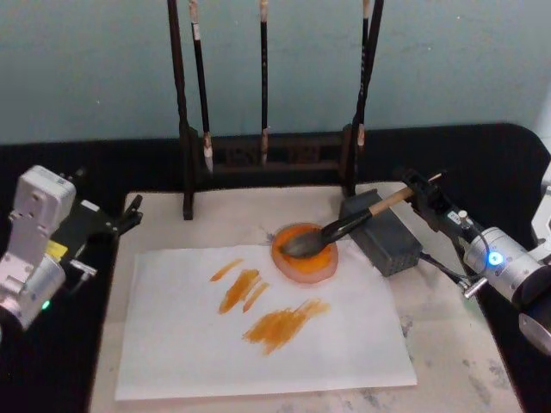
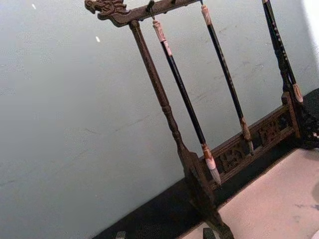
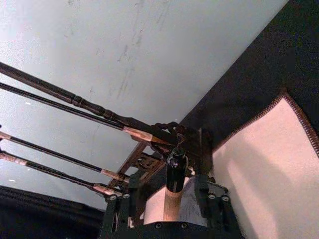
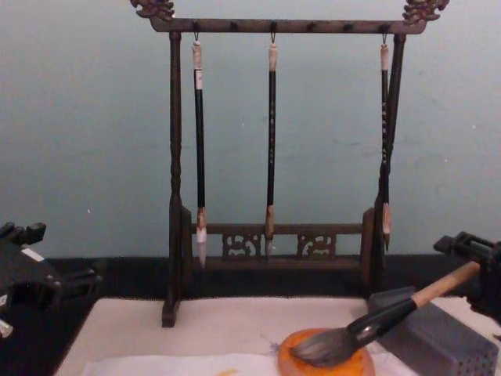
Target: Pick up the brush from the inkstone, write on the paper, then place the brush back to its original position.
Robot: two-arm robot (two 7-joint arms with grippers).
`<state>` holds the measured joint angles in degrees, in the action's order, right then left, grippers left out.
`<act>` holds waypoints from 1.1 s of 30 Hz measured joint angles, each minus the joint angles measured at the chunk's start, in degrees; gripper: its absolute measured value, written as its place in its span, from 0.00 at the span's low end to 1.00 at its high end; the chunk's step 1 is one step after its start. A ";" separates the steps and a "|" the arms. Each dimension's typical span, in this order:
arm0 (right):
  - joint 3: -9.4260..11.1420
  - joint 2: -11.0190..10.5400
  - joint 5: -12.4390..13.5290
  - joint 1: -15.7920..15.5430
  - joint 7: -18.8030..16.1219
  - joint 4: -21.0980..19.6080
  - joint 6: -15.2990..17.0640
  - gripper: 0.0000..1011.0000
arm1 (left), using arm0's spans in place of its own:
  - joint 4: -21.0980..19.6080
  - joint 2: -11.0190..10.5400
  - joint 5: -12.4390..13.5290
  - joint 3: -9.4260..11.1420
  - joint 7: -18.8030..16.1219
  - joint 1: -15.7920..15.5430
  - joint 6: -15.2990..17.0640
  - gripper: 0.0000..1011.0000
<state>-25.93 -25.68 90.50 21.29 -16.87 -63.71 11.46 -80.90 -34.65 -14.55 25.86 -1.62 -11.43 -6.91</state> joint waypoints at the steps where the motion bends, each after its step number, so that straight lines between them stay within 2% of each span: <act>1: 0.00 0.00 0.00 0.00 0.00 0.00 0.00 0.72 | 0.00 0.00 0.00 0.00 0.00 0.00 0.00 0.99; 11: 0.00 0.00 -0.02 0.00 0.00 0.00 0.00 0.99 | 0.00 0.00 0.00 0.00 0.00 0.00 0.00 0.99; 21: 0.37 -0.99 0.32 -1.89 0.99 -3.11 -2.19 0.99 | 0.00 0.00 0.00 0.00 0.00 0.00 0.00 0.99; 33: 1.21 -3.24 1.35 -6.50 6.10 -10.25 -5.73 0.99 | 0.00 0.00 0.00 0.00 0.00 0.00 0.00 0.99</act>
<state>-24.72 -28.93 91.85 14.78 -10.77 -73.96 5.73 -80.90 -34.65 -14.55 25.86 -1.62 -11.43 -6.91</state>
